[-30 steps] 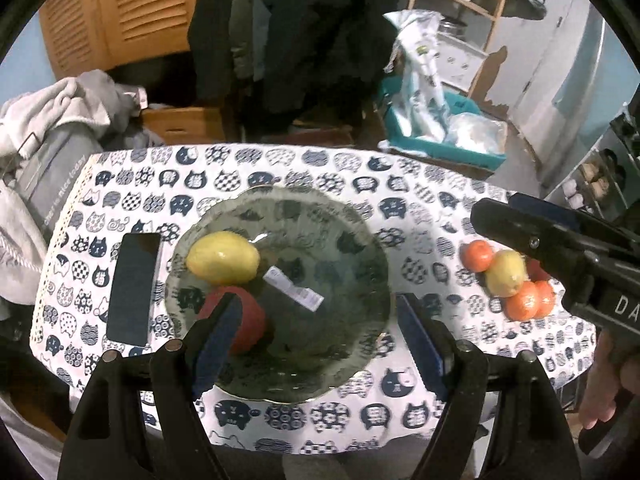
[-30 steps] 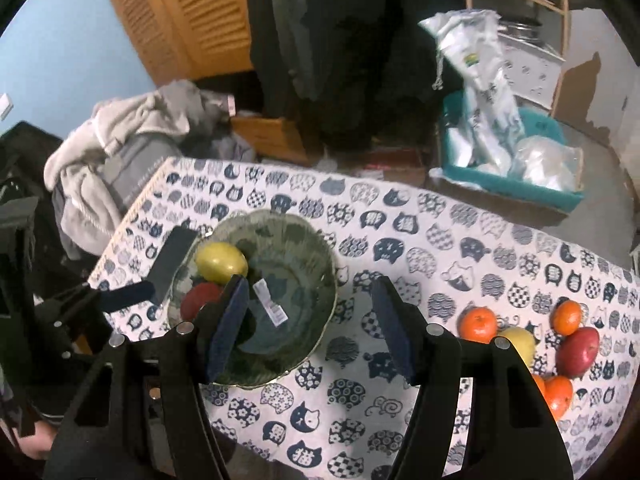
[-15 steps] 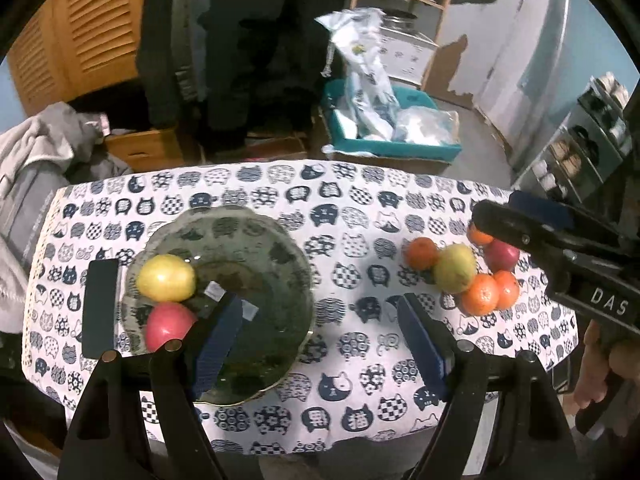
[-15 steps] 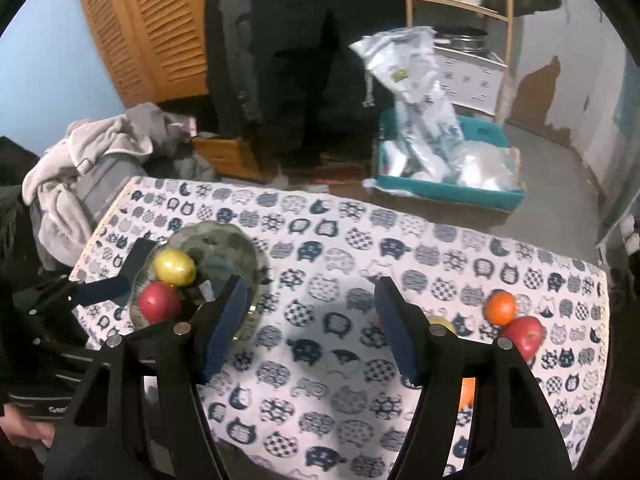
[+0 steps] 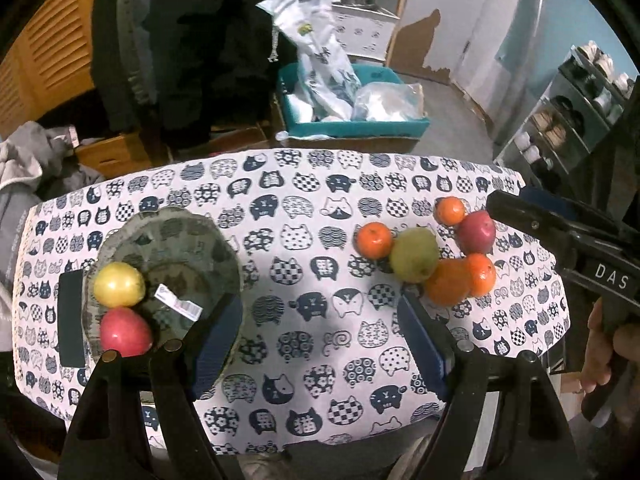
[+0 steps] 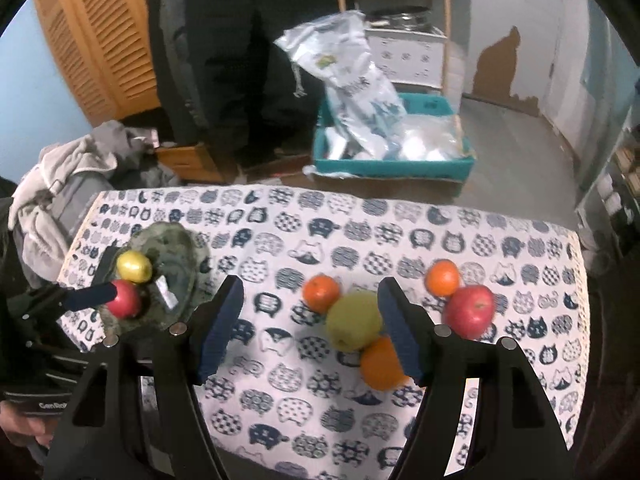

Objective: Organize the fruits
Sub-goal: 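Move both grippers back toward the remaining fruit cluster, then grasp the green pear with the left gripper while the right gripper grasps the large orange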

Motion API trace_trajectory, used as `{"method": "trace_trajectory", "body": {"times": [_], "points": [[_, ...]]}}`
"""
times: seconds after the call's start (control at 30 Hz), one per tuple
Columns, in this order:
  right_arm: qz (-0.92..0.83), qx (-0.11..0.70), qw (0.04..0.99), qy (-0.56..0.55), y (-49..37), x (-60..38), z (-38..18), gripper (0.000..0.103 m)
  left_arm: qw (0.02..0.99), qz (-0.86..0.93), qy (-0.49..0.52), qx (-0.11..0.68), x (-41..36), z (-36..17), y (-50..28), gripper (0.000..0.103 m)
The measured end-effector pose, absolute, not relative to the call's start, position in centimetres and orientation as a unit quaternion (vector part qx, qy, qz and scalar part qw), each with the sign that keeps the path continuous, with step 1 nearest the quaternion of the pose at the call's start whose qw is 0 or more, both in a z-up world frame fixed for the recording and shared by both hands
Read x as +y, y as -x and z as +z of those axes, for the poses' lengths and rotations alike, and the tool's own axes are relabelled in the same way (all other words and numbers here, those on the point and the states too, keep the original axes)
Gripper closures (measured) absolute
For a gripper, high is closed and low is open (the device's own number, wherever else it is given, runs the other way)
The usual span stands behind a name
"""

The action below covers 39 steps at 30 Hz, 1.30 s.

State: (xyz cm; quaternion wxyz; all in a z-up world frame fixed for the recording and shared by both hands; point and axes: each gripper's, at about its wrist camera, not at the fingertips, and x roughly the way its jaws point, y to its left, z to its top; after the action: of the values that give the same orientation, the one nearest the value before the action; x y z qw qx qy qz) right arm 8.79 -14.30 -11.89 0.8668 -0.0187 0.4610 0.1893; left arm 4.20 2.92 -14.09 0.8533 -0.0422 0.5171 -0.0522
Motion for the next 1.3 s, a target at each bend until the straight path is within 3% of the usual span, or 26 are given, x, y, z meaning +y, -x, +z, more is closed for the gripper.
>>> {"method": "trace_trajectory", "body": {"times": [0.57,1.3], "points": [[0.132,0.488,0.863,0.006,-9.6,-21.4,-15.1,0.03,0.83,-0.075,0.036,0.551,-1.5,-16.8,-6.2,0.022],[0.08,0.58,0.81,0.004,-12.2,-26.3,-25.5,0.029,0.793,-0.072,0.01,0.605,-3.9,-22.9,-8.3,0.022]]}}
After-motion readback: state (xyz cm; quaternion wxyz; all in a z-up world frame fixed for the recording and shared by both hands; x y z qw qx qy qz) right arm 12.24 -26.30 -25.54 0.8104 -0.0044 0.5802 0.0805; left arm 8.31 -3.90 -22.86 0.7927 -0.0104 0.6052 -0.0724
